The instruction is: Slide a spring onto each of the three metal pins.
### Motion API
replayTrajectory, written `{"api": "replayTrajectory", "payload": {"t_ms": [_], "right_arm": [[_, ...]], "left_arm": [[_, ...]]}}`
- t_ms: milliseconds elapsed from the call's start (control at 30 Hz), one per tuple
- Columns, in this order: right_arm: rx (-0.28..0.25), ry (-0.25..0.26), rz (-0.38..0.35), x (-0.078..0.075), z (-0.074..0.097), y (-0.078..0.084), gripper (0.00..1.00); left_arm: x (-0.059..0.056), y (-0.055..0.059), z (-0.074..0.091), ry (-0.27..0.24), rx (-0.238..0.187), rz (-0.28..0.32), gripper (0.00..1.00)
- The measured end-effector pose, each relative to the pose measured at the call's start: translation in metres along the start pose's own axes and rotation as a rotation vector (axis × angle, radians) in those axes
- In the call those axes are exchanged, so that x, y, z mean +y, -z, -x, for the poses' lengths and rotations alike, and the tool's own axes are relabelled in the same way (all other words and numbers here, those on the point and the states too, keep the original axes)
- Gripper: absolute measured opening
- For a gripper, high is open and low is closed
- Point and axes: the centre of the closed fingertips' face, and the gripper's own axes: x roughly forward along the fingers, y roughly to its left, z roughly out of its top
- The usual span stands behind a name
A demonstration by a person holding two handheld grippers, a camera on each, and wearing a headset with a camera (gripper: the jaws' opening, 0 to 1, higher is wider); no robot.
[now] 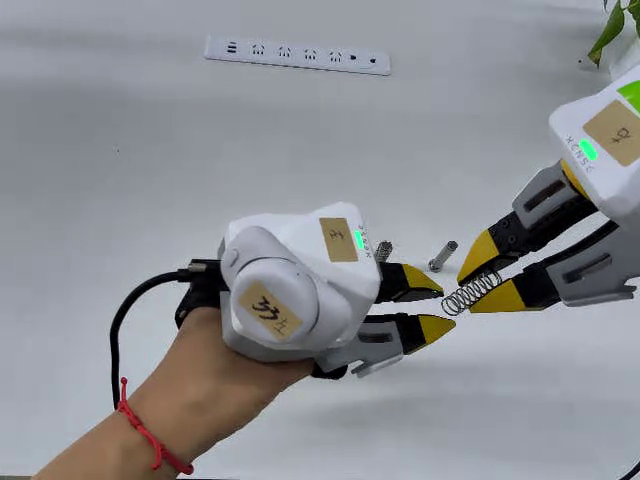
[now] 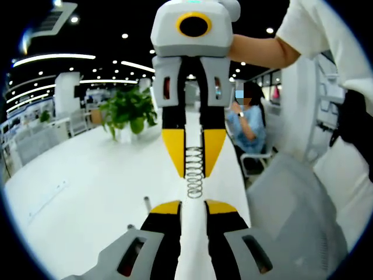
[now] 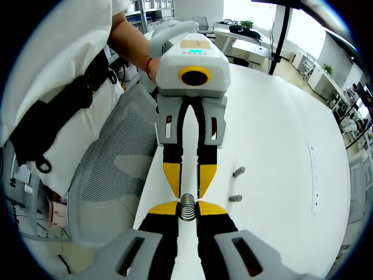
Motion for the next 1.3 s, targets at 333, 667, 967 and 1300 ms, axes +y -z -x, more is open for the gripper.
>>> {"api": "replayTrajectory", "payload": {"t_ms": [333, 667, 967, 1300], "right_arm": [[0.031, 0.09, -0.077, -0.028, 0.014, 0.02, 0.12], [0.081, 0.159, -0.156, -0.061, 0.013, 0.048, 0.12], [0.113, 0.177, -0.221, -0.084, -0.005, 0.072, 0.12], [0.137, 0.162, -0.271, -0.092, -0.027, 0.089, 0.12]], "left_arm": [[0.028, 0.019, 0.033, -0.099, 0.022, 0.04, 0.35], [0.049, 0.035, 0.064, -0.156, 0.026, 0.058, 0.55], [0.06, 0.046, 0.075, -0.178, 0.034, 0.079, 0.72], [0.064, 0.053, 0.077, -0.175, 0.017, 0.119, 0.88]]}}
